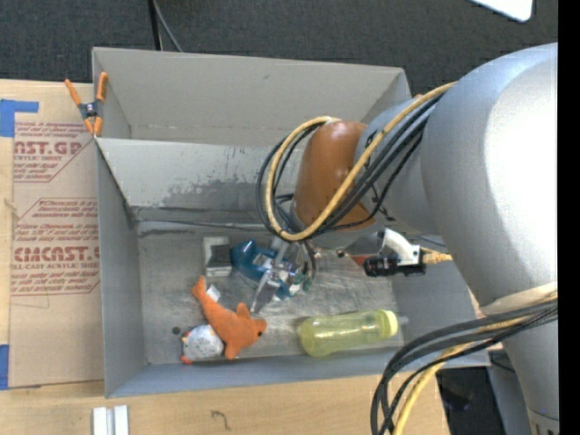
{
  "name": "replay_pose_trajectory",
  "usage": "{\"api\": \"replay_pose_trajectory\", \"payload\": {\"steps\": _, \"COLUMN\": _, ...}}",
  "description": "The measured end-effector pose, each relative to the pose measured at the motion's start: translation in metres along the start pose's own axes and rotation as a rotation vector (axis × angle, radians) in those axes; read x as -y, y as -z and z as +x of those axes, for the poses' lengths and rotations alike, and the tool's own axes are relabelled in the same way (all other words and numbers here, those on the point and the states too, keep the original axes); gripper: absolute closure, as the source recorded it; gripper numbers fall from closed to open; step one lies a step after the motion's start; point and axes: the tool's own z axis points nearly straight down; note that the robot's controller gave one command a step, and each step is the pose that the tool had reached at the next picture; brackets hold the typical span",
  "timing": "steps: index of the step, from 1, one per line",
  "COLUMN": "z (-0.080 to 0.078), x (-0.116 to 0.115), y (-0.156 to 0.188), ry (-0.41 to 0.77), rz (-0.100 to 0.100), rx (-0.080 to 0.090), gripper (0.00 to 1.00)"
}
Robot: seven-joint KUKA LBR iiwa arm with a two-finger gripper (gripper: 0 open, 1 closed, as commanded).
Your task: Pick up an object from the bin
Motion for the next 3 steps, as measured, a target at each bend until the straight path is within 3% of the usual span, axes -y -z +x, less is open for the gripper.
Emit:
{"api": "replay_pose_trajectory", "payload": {"steps": 1, "z": -0.026, "x": 0.003, "y": -0.019, "ry": 0.090, "rz": -0.004, "rx": -0.015, "gripper": 1.00}}
{"api": "replay_pose_trajectory", "payload": {"steps": 2, "z": -0.026, "x": 0.003, "y": -0.019, "ry": 0.090, "rz": -0.004, "rx": -0.015, "gripper": 1.00}}
{"api": "replay_pose_trajectory", "payload": {"steps": 3, "z": -0.010, "x": 0.019, "y": 0.098, "ry": 0.027, "rz": 0.003, "rx": -0.007, "gripper": 1.00}}
